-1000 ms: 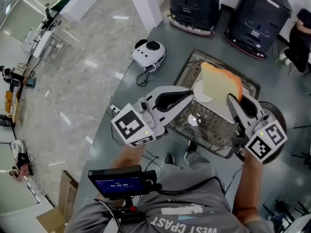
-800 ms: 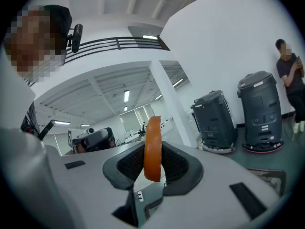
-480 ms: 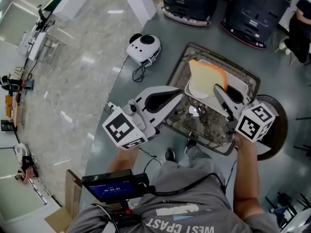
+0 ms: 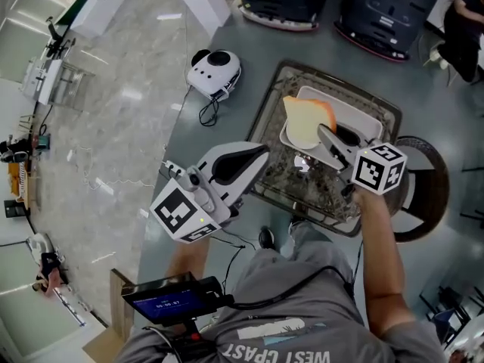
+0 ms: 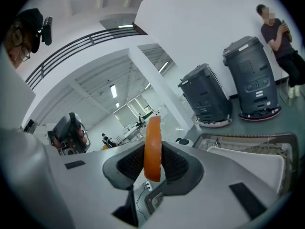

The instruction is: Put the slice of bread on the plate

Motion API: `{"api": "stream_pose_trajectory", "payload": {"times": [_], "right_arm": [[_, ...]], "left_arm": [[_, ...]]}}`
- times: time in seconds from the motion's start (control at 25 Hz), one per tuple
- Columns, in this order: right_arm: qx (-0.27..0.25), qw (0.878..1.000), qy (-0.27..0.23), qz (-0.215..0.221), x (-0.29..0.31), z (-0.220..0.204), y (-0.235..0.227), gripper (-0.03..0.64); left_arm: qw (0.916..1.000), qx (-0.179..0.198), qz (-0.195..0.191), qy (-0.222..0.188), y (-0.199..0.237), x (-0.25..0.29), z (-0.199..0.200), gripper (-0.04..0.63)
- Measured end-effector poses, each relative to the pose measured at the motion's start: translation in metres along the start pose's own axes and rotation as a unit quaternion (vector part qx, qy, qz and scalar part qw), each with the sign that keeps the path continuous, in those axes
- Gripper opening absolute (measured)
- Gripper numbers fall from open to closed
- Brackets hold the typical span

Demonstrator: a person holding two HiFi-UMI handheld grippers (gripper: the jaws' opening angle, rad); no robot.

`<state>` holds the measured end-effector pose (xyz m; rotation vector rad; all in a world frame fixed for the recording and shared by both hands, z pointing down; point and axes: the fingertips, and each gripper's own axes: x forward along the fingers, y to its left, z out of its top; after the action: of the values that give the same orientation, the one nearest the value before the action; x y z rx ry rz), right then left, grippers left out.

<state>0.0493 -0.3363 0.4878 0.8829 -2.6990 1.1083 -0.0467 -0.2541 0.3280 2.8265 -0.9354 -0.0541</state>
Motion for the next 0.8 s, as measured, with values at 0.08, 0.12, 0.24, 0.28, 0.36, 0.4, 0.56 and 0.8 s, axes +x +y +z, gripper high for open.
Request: {"api": "stream_pose_trajectory", "payload": {"times": [0.08, 0.12, 0.24, 0.28, 0.36, 0.4, 0.56, 0.8], "right_arm": [[0.015, 1.0, 0.006, -0.002, 0.006, -0.008, -0.011, 0.089], [0.023, 1.0, 0.008, -0.003, 0.009, -0.012, -0.016, 0.089], [0.048, 0.999, 0.014, -0.002, 0.018, -0.024, -0.031, 0.089], [0.057, 0.998, 0.017, -0.003, 0.021, -0.029, -0.037, 0.089], [0.076, 0.997, 0.02, -0.004, 0.027, -0.035, -0.048, 0.089], [0.085, 0.996, 0.021, -0.005, 0.029, -0.038, -0.053, 0.089], [0.128, 0.991, 0.025, -0.011, 0.039, -0.054, -0.076, 0.089], [0.171, 0.984, 0.037, -0.026, 0.047, -0.085, -0.11, 0.089]], "left_arm": [[1.0, -0.003, 0.002, 0.004, 0.0, -0.001, -0.004, 0.009], [1.0, -0.004, 0.003, 0.006, 0.001, -0.002, -0.006, 0.009], [0.9999, -0.008, 0.009, 0.011, 0.001, -0.004, -0.012, 0.009], [0.9998, -0.01, 0.011, 0.012, 0.001, -0.005, -0.013, 0.009], [0.9997, -0.012, 0.014, 0.015, 0.002, -0.006, -0.015, 0.009], [0.9996, -0.014, 0.016, 0.017, 0.002, -0.007, -0.017, 0.009], [0.9992, -0.02, 0.025, 0.023, 0.003, -0.012, -0.023, 0.009], [0.9985, -0.026, 0.036, 0.03, 0.0, -0.017, -0.031, 0.008]]}}
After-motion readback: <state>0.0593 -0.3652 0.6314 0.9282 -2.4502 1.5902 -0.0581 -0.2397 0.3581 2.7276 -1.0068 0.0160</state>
